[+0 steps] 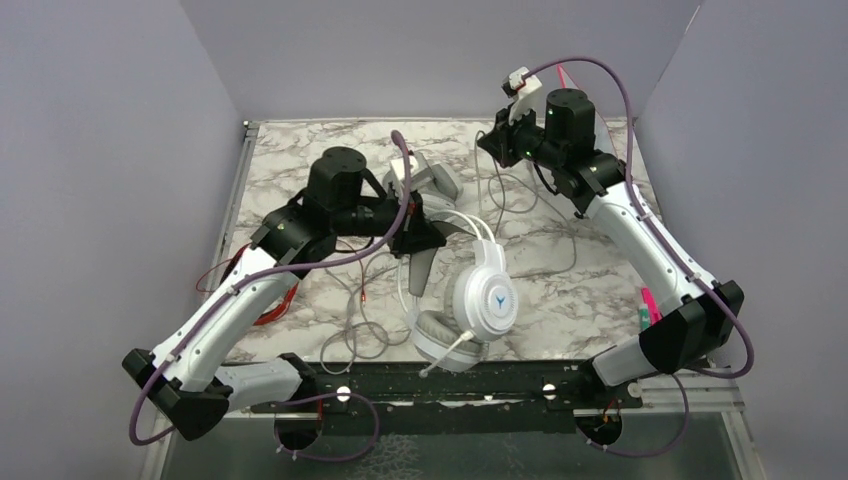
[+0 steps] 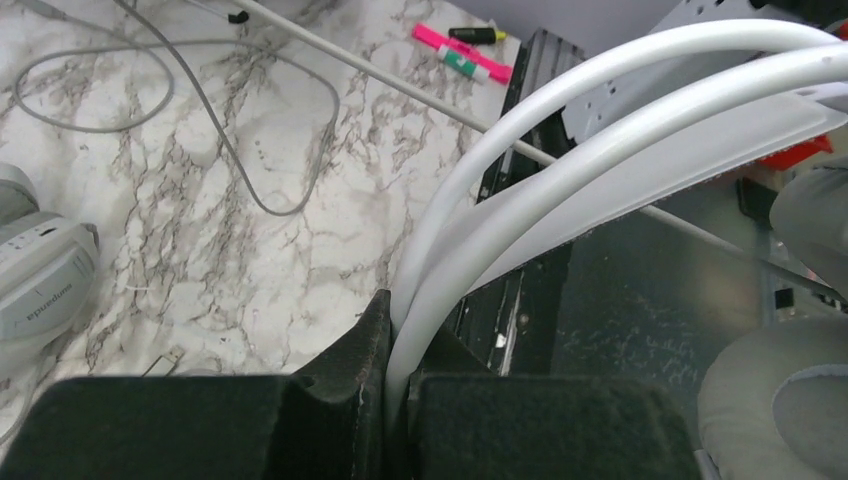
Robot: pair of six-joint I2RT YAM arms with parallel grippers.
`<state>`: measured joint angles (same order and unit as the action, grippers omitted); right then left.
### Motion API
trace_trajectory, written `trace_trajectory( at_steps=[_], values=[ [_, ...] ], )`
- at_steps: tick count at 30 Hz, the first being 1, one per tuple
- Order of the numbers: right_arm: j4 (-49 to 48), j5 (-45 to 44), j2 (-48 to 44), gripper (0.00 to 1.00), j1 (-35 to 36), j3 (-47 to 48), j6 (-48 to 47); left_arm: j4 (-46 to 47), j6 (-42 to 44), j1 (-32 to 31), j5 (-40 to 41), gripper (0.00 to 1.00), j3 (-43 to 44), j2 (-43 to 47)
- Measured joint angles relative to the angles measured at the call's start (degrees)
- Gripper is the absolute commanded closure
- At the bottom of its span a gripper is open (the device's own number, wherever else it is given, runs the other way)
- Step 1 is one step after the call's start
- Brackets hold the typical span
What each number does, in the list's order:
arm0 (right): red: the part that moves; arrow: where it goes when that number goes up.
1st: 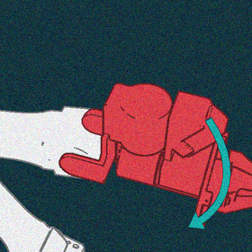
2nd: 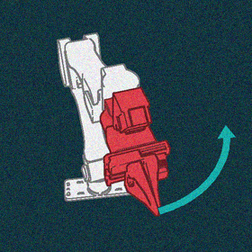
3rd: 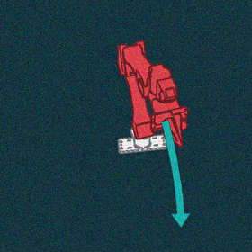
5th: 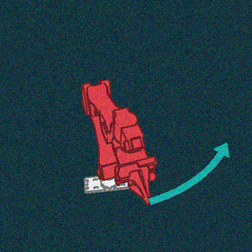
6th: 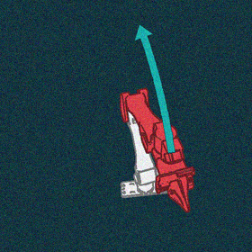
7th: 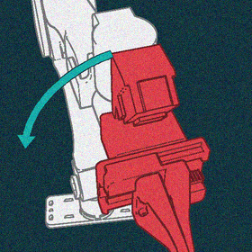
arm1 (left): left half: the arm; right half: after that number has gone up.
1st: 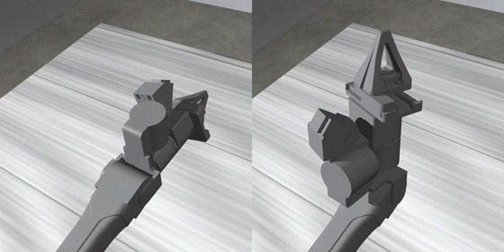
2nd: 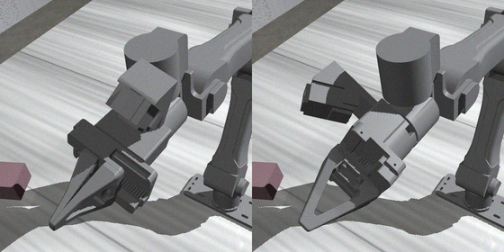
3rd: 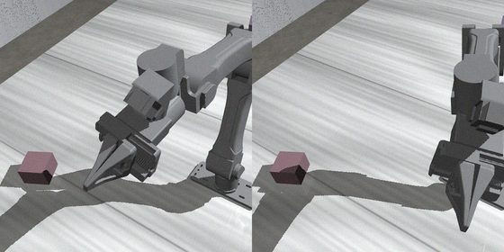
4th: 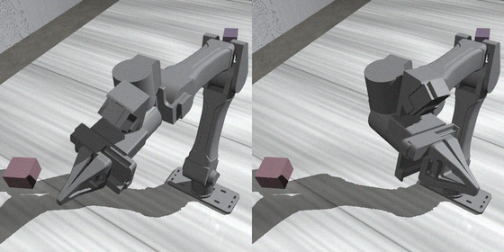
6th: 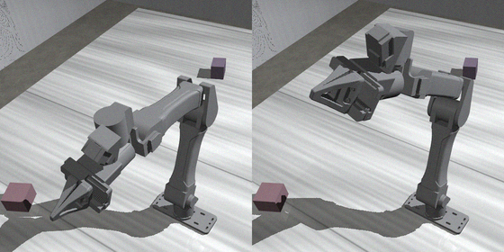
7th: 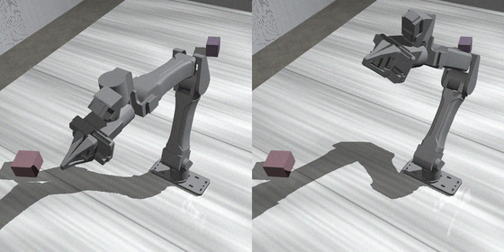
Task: Wrap the headphones
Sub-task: Wrap the headphones cable around the headphones.
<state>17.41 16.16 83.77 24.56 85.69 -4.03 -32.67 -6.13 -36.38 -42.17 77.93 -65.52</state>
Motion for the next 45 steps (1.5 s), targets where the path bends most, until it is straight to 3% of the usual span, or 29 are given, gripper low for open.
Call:
trace_trajectory(
  at_steps=[9,16,26,36,45],
  values=[
    [5.0,0.0,3.5,0.99,0.0,5.8,2.1,-1.5,2.4,-13.2,21.1,1.00,-2.2,-4.8],
    [10.4,-1.7,3.7,0.99,0.0,6.7,2.0,-1.5,1.9,-23.0,43.3,1.00,-7.3,-6.8],
    [19.6,-3.2,3.7,0.99,0.0,18.4,1.5,-3.7,-4.2,-23.0,67.6,1.00,-13.9,-8.2],
    [29.2,1.3,3.6,0.99,0.0,25.9,-0.3,-4.5,-9.1,-20.4,79.2,1.00,-13.1,-14.0],
    [33.8,5.9,0.5,0.99,0.3,25.7,-2.6,-6.1,-9.7,-15.7,86.2,1.00,-11.7,-16.0]
  ],
)
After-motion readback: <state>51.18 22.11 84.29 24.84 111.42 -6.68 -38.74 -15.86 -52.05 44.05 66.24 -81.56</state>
